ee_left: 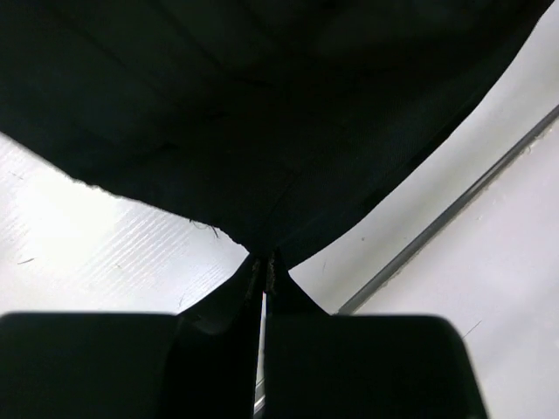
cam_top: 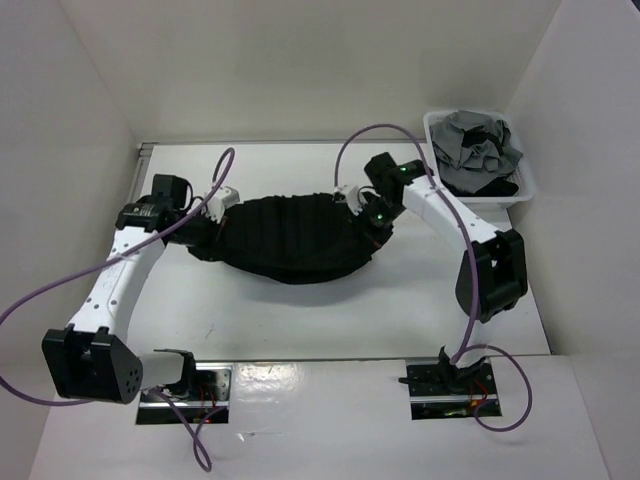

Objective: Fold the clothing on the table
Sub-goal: Flatten the skirt out

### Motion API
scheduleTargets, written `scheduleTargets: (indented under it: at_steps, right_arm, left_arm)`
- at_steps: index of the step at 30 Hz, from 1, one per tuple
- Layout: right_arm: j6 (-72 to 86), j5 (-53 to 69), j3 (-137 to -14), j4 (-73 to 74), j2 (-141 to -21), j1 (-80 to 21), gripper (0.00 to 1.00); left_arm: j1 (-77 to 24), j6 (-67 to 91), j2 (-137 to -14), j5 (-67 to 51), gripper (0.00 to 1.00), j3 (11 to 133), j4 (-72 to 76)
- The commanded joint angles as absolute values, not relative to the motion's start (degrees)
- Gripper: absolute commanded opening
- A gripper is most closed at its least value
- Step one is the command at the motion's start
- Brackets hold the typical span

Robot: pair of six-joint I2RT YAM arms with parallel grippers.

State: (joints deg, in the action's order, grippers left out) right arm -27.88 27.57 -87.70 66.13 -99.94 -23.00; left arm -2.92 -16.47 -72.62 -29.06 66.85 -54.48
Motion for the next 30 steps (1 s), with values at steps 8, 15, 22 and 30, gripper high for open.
scheduleTargets:
  at_steps: [8,15,22,30]
  right_arm:
    - [-32.88,23.12,-90.88,74.53,-105.1,-34.8,0.4]
    - [-33.57,19.61,-90.87,74.53,-106.17,-37.97,0.93]
    - [-33.58,18.28,-98.86,74.53,-111.52,-35.07,0.94]
    - [-22.51,19.68,-105.81,64.35,-122.68,-33.4,0.98]
  left_arm:
    - [-2.81,-27.42,-76.45,-36.29,0.31,72.59,-62.22]
    - [-2.81,-28.56,-76.99,-37.44,0.86,77.42,-64.25]
    - [-2.29,-22.95,-76.99,-33.57,0.88,79.28,-57.93]
    - [-1.23,-12.75,-83.57,-31.64,0.9,70.58,-42.99]
